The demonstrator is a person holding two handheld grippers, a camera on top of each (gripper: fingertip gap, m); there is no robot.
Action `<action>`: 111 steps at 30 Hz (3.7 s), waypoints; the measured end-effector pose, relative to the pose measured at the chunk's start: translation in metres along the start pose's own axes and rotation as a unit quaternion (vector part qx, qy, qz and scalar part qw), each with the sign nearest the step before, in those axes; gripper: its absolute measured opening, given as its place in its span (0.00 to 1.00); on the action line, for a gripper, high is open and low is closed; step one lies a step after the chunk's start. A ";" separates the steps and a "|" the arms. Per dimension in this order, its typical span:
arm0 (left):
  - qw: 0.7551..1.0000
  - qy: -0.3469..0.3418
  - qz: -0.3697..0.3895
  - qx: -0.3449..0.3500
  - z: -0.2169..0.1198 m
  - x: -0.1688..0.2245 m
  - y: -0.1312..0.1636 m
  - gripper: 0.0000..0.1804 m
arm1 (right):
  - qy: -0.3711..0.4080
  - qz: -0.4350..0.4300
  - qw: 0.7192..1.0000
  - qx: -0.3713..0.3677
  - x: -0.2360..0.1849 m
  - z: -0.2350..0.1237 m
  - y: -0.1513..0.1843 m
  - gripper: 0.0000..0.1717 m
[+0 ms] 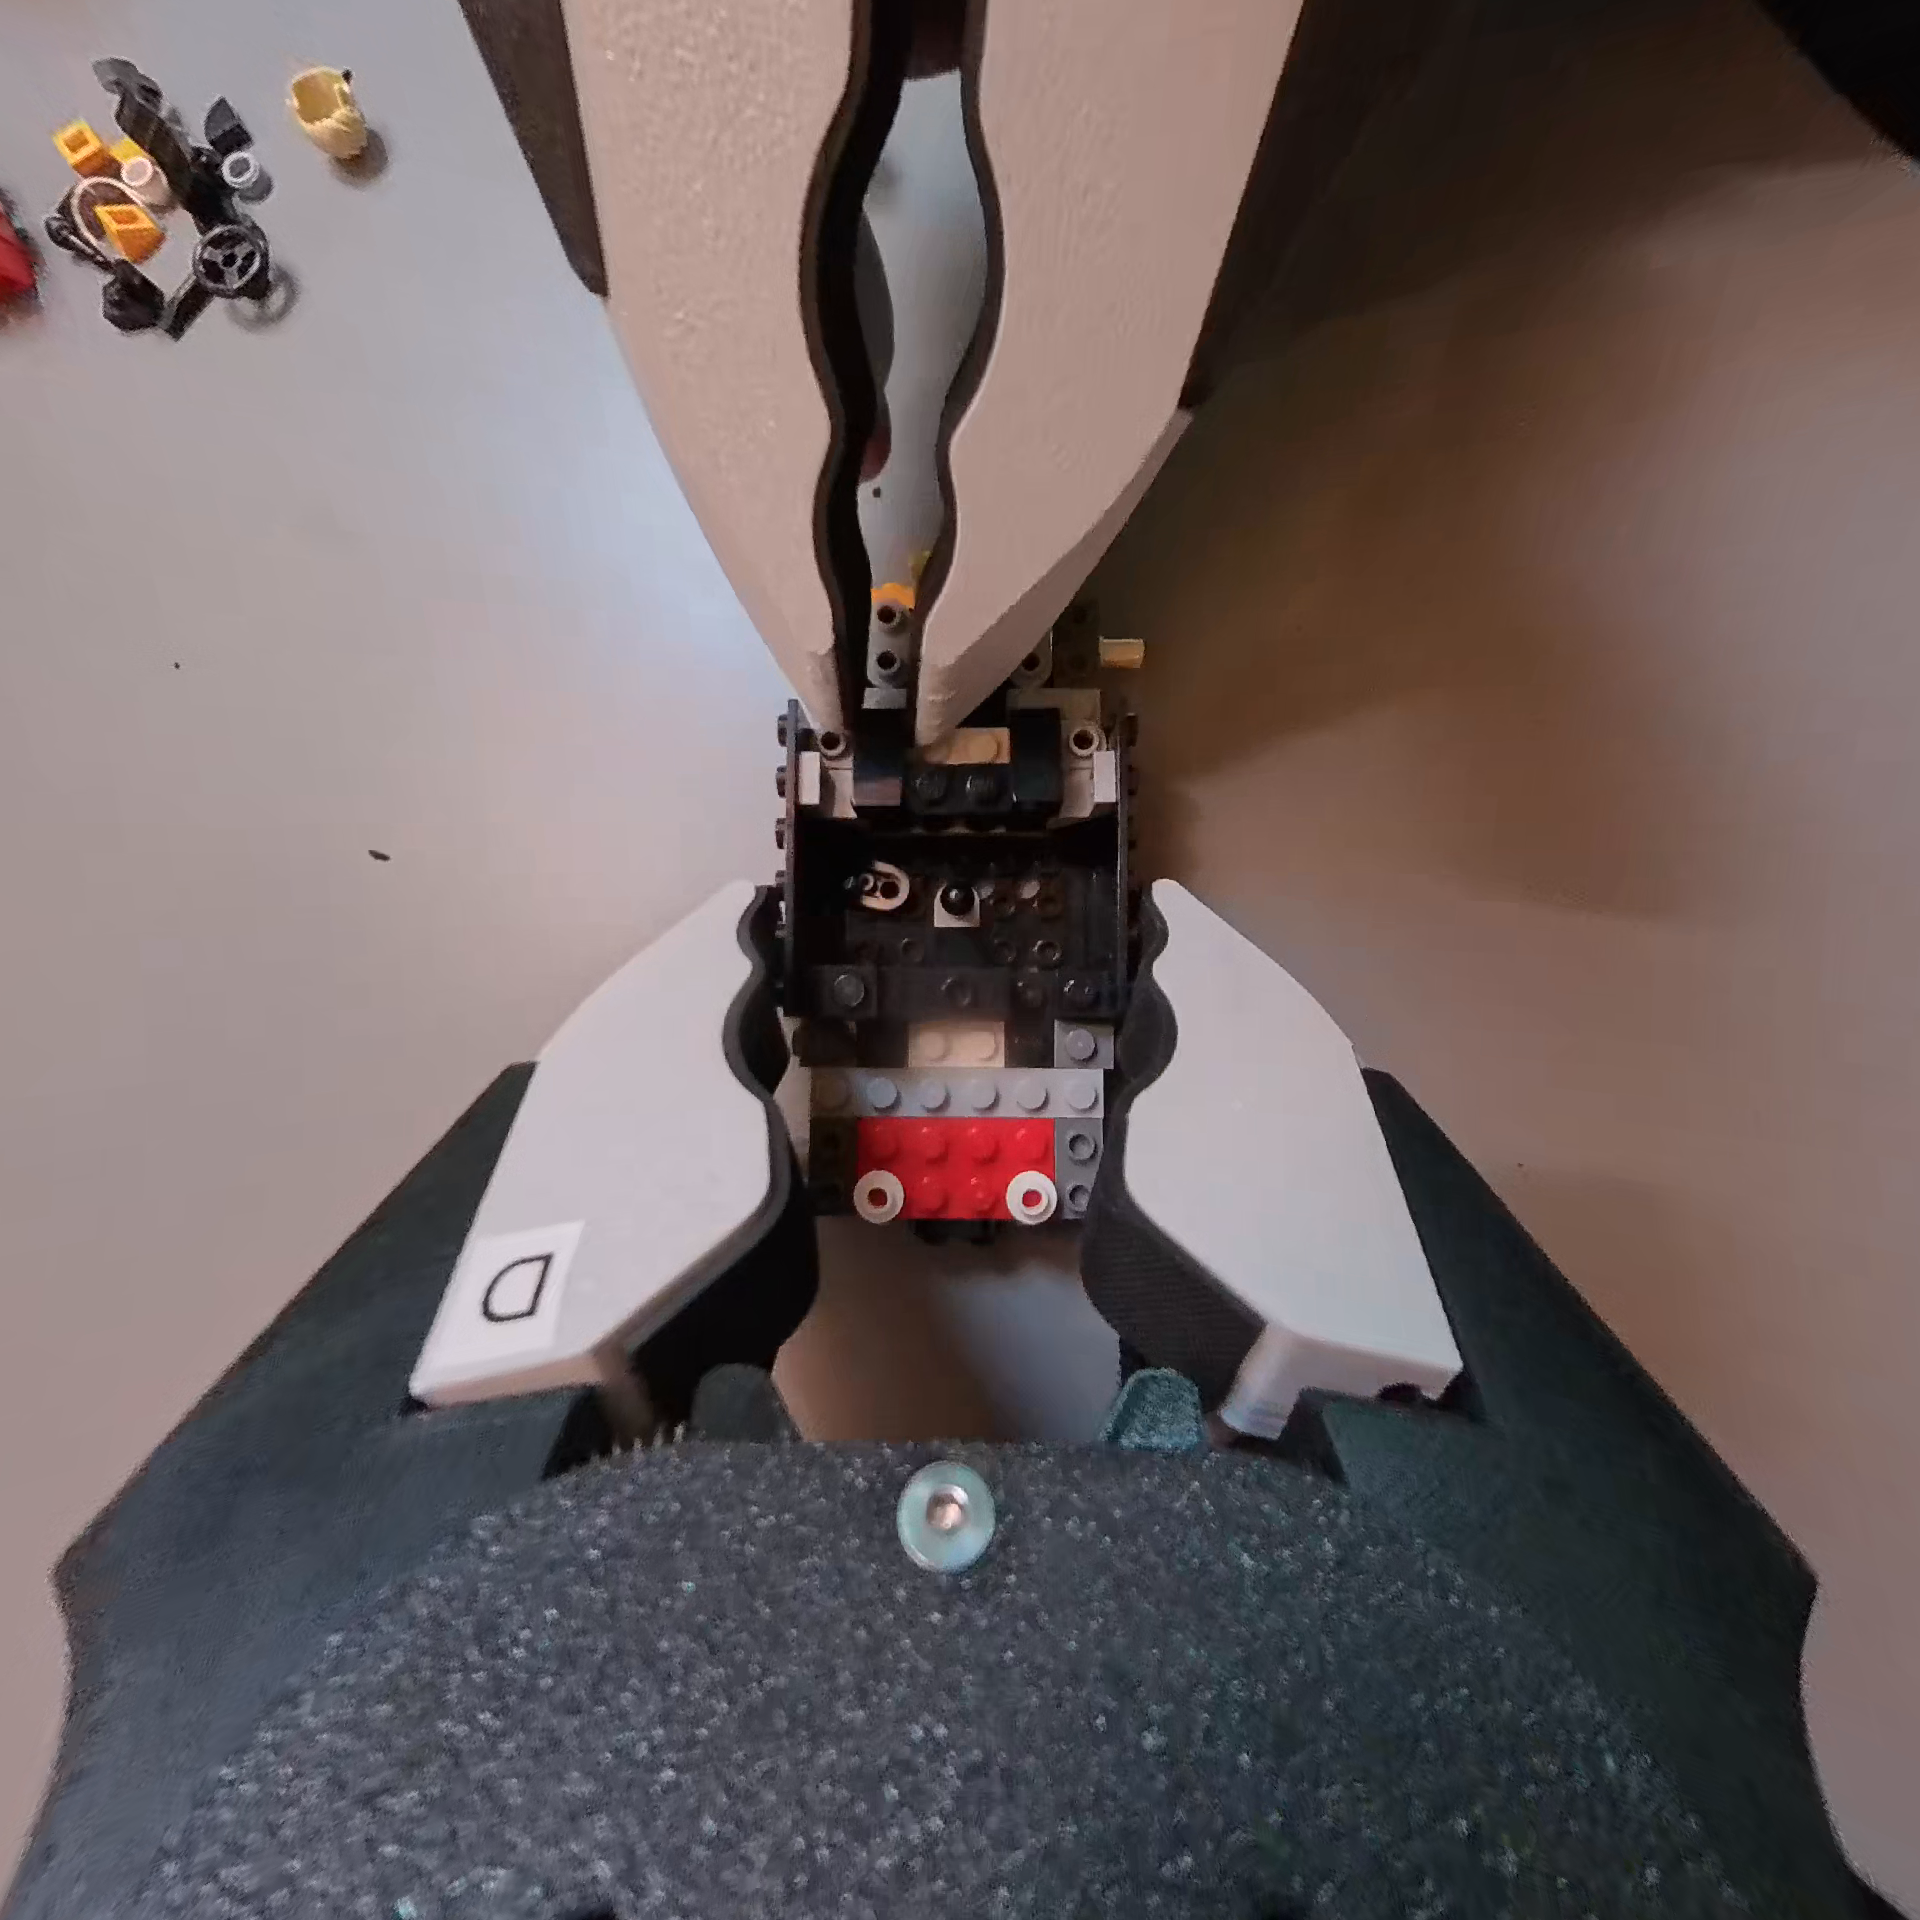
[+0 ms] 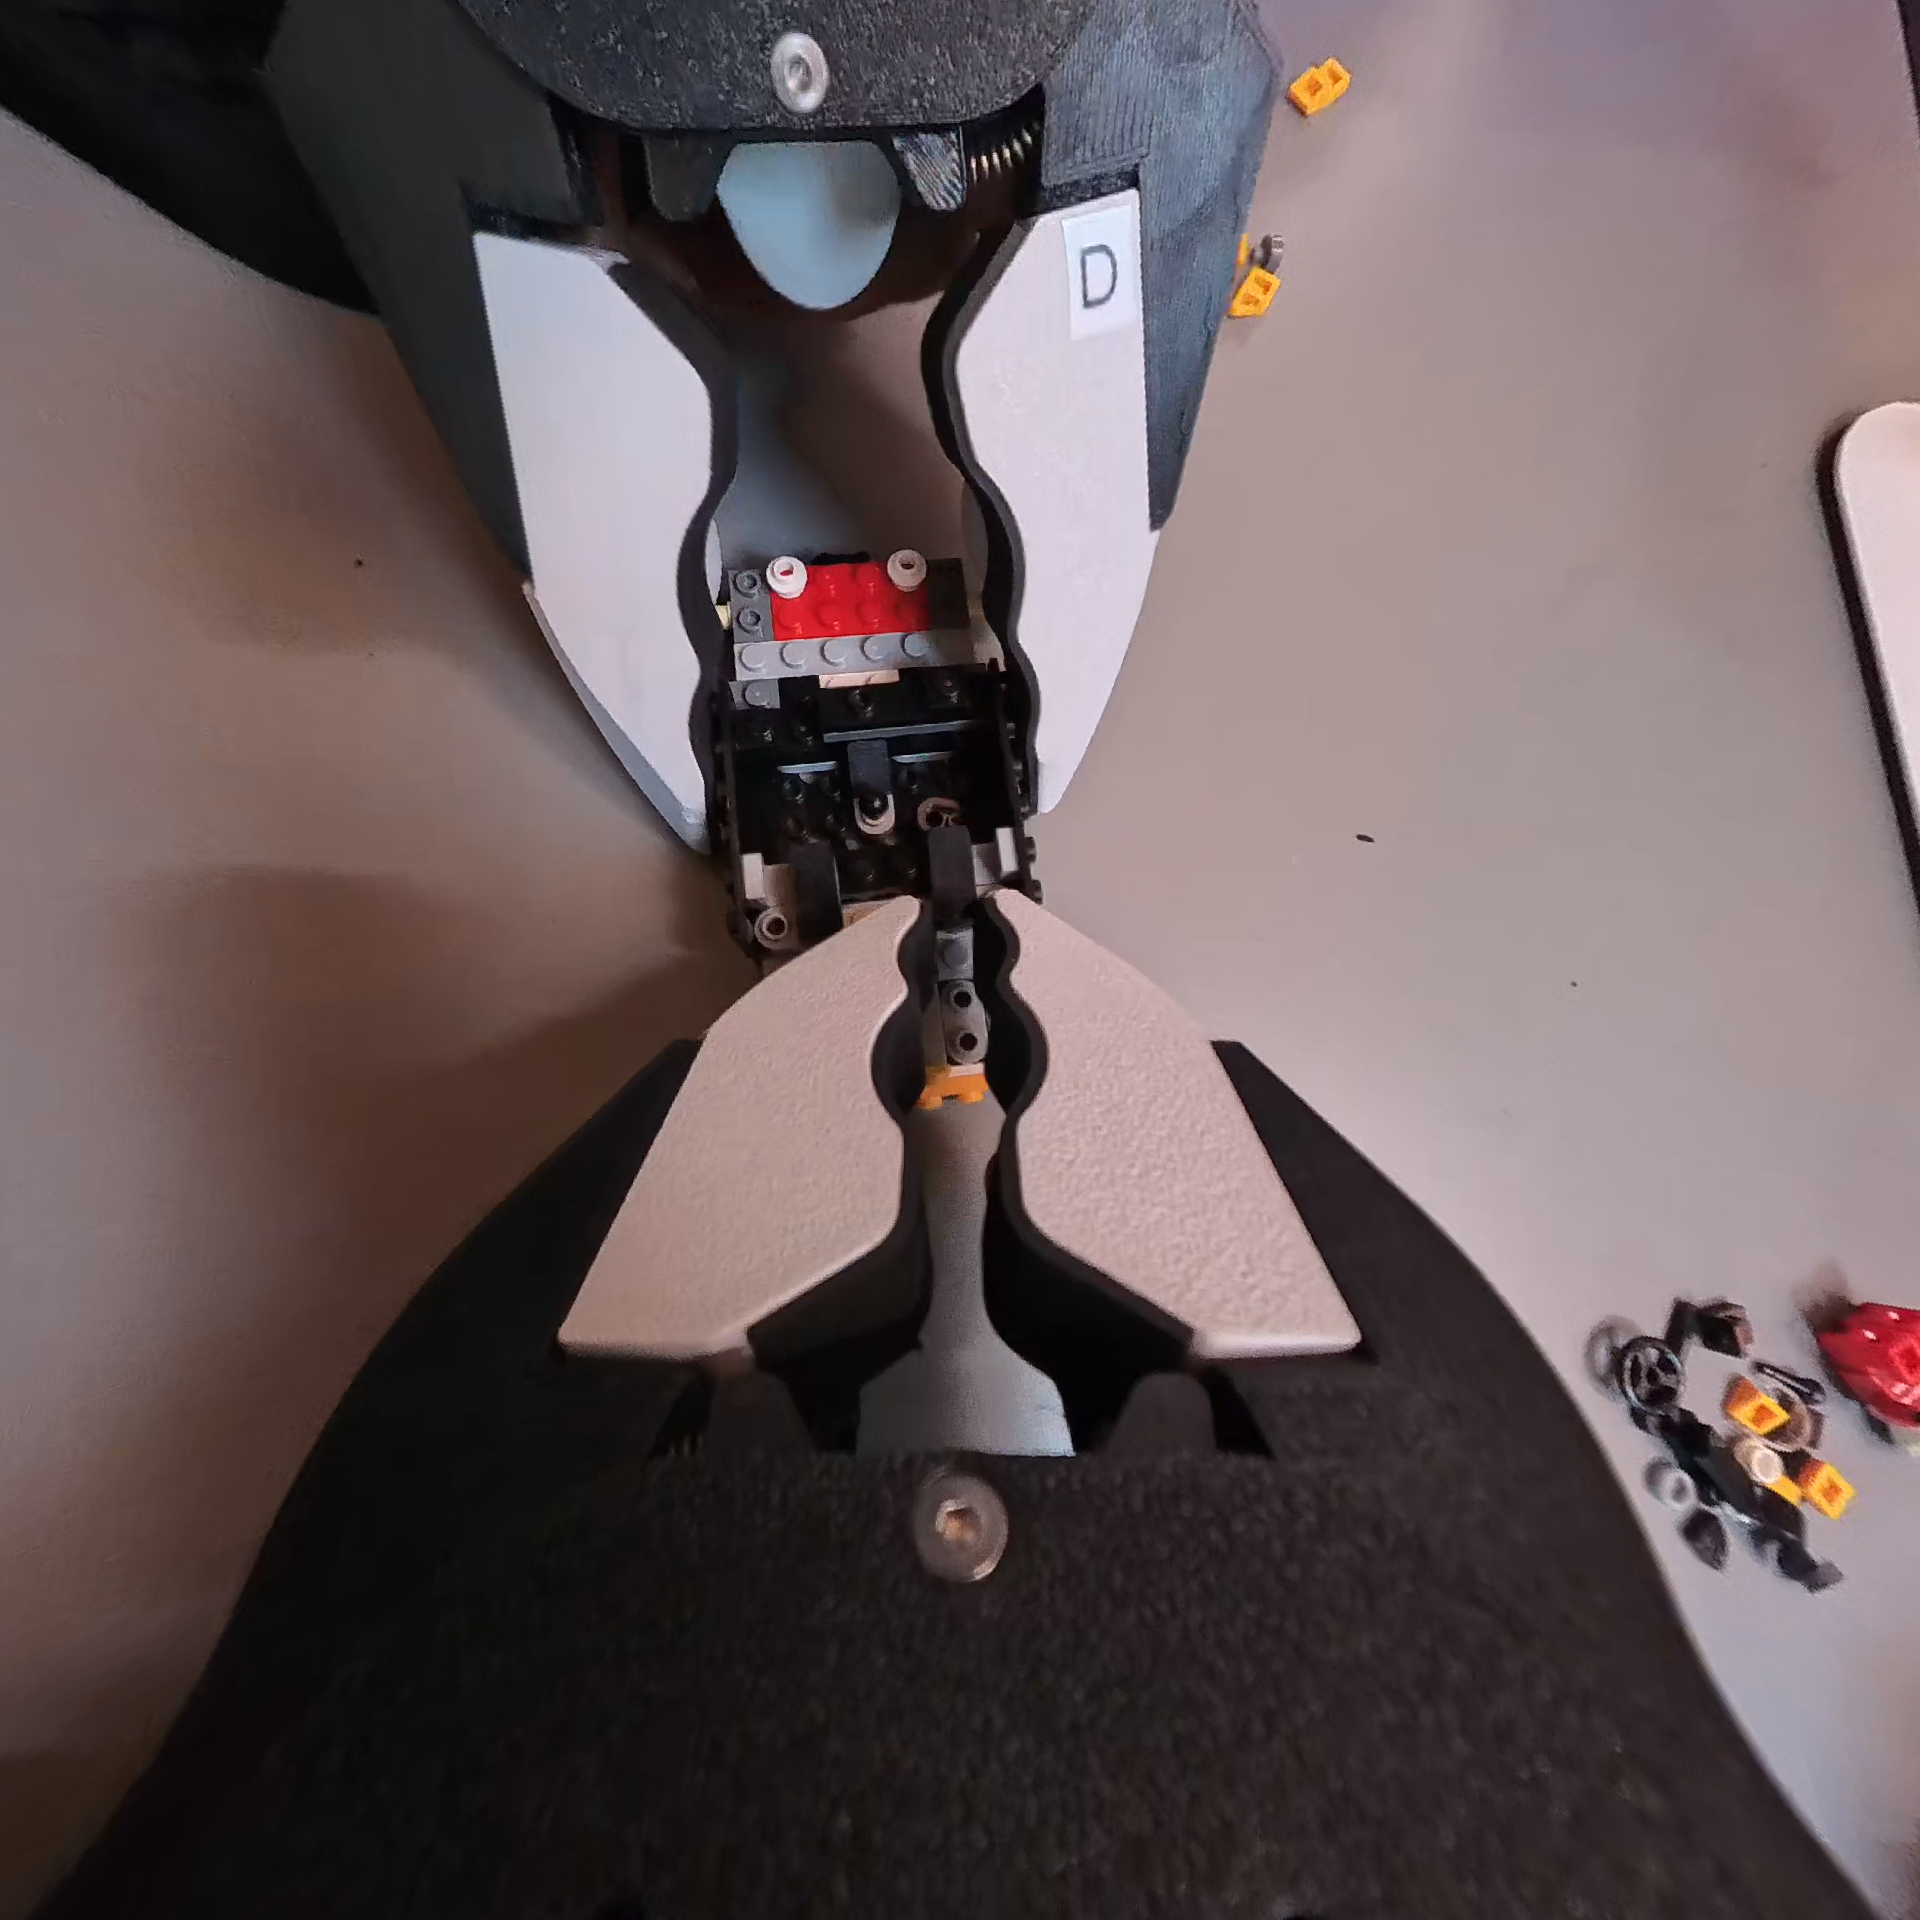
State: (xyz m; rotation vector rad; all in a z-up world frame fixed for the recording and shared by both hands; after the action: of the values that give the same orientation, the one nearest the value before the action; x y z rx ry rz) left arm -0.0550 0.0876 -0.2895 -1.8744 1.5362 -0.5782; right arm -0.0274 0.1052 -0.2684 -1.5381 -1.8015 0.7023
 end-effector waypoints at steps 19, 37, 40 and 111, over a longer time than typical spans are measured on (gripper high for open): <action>0.984 0.008 -0.067 0.165 -0.021 -0.015 -0.033 0.34 | -0.086 0.273 0.898 0.334 0.011 -0.072 -0.056 0.04; 0.888 0.091 -0.262 0.367 -0.061 -0.012 -0.084 0.10 | 0.078 0.167 0.943 0.277 0.009 -0.055 -0.061 0.04; 0.886 0.093 -0.268 0.366 -0.061 -0.012 -0.082 0.07 | 0.099 0.146 0.946 0.272 0.010 -0.055 -0.062 0.04; 0.938 0.058 -0.269 0.209 -0.015 -0.038 -0.047 0.02 | 0.144 0.069 0.949 0.273 0.012 -0.065 -0.059 0.00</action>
State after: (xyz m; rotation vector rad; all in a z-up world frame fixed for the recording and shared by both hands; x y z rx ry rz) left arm -0.0411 0.1265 -0.2427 -1.9279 0.8503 -1.1775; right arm -0.0162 0.1066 -0.1809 -1.3098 -1.1617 0.8999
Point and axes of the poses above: each gripper's, where its closed fingertips meet, z out along the fingers, y out of its underside, x = y × z across the jaws, the point moved 1 cm from there along -z, back along the fingers, and after that the axes turned 7 degrees about x, right-handed, at the moved point
